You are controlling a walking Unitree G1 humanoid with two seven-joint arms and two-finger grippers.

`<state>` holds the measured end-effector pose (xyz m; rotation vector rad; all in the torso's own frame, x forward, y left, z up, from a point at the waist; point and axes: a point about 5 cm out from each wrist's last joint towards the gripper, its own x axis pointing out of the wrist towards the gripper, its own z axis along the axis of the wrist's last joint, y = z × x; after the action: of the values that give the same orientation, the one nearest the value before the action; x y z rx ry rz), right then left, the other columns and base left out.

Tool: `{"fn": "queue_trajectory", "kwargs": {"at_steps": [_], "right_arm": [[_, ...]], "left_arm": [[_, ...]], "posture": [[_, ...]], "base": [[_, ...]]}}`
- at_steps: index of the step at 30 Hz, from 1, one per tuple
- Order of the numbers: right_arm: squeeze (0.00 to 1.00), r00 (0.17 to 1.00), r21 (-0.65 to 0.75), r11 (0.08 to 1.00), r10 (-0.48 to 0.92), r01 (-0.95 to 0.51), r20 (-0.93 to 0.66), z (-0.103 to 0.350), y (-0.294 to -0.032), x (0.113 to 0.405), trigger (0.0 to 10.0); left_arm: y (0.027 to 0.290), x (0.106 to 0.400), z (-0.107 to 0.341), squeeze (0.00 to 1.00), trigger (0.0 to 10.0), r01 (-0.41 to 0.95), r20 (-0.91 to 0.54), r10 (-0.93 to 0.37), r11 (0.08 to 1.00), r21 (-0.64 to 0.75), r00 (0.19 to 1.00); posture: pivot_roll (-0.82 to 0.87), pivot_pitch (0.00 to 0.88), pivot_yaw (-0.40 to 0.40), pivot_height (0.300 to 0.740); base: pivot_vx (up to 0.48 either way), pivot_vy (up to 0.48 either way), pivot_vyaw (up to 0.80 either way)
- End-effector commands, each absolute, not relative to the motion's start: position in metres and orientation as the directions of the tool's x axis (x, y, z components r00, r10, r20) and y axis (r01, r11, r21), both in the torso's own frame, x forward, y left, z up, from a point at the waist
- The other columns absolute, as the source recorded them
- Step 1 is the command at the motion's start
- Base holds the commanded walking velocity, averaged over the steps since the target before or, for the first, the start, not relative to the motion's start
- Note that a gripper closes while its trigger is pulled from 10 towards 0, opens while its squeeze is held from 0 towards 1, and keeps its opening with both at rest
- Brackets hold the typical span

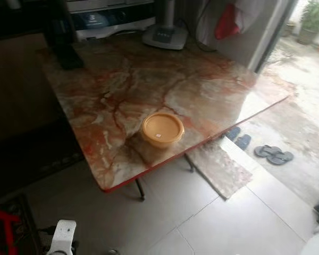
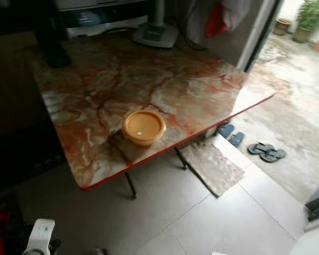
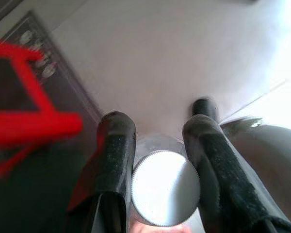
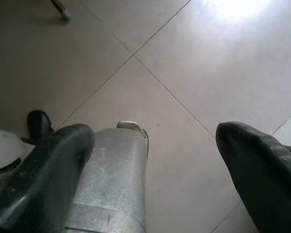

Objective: Restocking fridge

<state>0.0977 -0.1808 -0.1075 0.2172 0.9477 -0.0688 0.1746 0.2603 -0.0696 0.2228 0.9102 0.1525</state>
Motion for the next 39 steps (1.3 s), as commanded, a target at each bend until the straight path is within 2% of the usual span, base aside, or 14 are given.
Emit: {"fn": "queue_trajectory", "kwargs": {"at_steps": [1, 30, 39], "right_arm": [[0.0, 0.53, 0.158, 0.974, 0.047, 0.165, -0.847, -0.113, -0.177, 0.079, 10.0], [0.0, 0.533, 0.156, 0.974, 0.046, 0.163, -0.845, -0.112, -0.181, 0.082, 10.0], [0.0, 0.531, 0.153, 0.975, 0.044, 0.162, -0.846, -0.112, -0.182, 0.082, 10.0]], "left_arm": [[0.259, 0.163, -0.076, 0.0, 10.0, -0.025, -0.797, 0.225, 0.967, 0.255, 0.561], [0.255, 0.153, -0.082, 0.0, 10.0, -0.014, -0.818, 0.232, 0.964, 0.264, 0.526], [0.244, 0.162, -0.081, 0.0, 10.0, -0.021, -0.809, 0.22, 0.968, 0.249, 0.545]], "posture": [[0.1, 0.108, -0.049, 0.74], [0.11, 0.123, -0.07, 0.74], [0.11, 0.129, -0.072, 0.74]], "base": [[-0.281, 0.0, 0.0], [-0.019, 0.0, 0.0], [0.0, 0.0, 0.0]]}}
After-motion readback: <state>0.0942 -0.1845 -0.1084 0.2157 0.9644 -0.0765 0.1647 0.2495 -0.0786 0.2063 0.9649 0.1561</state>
